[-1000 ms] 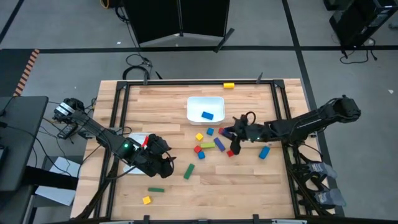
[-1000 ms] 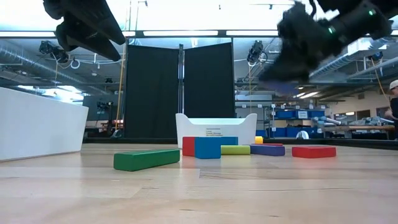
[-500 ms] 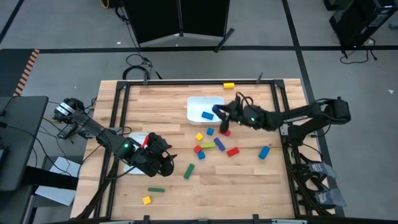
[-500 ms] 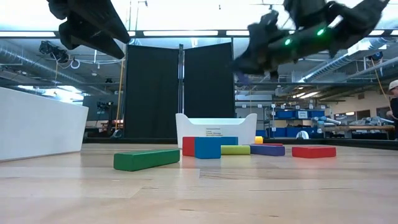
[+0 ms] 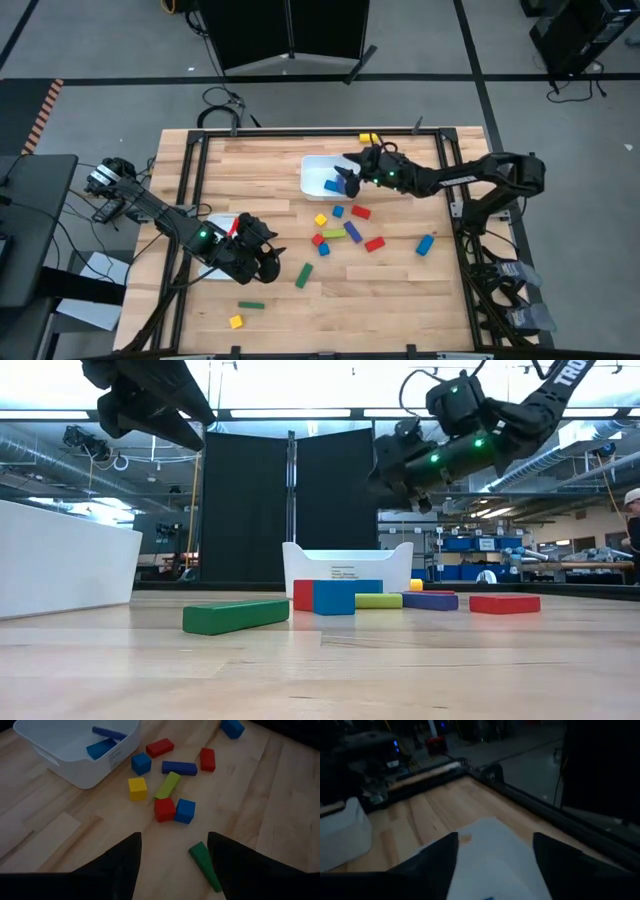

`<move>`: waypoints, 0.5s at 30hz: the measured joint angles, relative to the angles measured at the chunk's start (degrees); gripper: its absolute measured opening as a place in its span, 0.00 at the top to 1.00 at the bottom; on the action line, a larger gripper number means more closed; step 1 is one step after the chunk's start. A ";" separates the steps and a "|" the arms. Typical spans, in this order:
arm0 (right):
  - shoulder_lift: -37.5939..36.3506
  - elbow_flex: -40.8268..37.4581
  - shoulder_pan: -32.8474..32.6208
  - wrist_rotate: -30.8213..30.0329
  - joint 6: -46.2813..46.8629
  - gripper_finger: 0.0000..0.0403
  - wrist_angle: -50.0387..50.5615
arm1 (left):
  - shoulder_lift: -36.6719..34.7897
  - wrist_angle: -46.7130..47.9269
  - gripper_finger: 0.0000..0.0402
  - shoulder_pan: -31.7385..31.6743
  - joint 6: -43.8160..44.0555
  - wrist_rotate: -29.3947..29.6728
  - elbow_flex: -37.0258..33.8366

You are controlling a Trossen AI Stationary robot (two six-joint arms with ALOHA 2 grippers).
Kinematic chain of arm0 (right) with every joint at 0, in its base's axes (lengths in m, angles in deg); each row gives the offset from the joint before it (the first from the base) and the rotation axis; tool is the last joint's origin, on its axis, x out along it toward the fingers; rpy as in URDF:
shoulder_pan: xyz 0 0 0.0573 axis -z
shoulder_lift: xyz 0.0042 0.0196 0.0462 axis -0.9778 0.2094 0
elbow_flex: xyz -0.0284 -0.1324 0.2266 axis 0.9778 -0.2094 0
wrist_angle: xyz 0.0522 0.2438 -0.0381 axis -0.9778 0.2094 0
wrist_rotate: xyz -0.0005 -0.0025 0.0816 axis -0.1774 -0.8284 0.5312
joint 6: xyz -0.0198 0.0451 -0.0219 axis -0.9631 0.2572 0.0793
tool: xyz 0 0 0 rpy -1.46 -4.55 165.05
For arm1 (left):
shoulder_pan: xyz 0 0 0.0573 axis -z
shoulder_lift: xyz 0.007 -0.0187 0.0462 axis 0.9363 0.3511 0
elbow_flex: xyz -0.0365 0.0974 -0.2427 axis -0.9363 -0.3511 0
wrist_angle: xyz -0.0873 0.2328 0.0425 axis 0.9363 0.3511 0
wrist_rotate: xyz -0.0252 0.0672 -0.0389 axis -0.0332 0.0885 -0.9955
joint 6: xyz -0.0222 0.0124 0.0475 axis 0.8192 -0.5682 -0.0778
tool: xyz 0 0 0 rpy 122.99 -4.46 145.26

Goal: Sort blocks by size
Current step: Put the rectangular violet block into the top white bin, then put the rectangular green block into the top white bin

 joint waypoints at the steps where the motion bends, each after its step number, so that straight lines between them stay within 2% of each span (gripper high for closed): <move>1: -1.01 -0.18 0.00 -0.04 -0.44 0.30 -0.10 | 0.00 -0.08 0.41 0.00 0.00 0.01 0.00; 4: -4.66 -1.03 -0.86 -1.25 -2.35 0.27 -0.23 | 0.00 -0.08 0.41 0.00 0.02 -0.01 0.00; 8: -11.01 -2.64 -4.08 -1.95 -5.61 0.29 -0.19 | 1.02 -0.57 0.41 0.00 -0.32 -0.05 0.00; 15: -20.62 -5.66 -12.47 -2.05 -10.14 0.33 0.98 | 6.88 -6.00 0.41 -0.43 -10.58 -5.57 0.00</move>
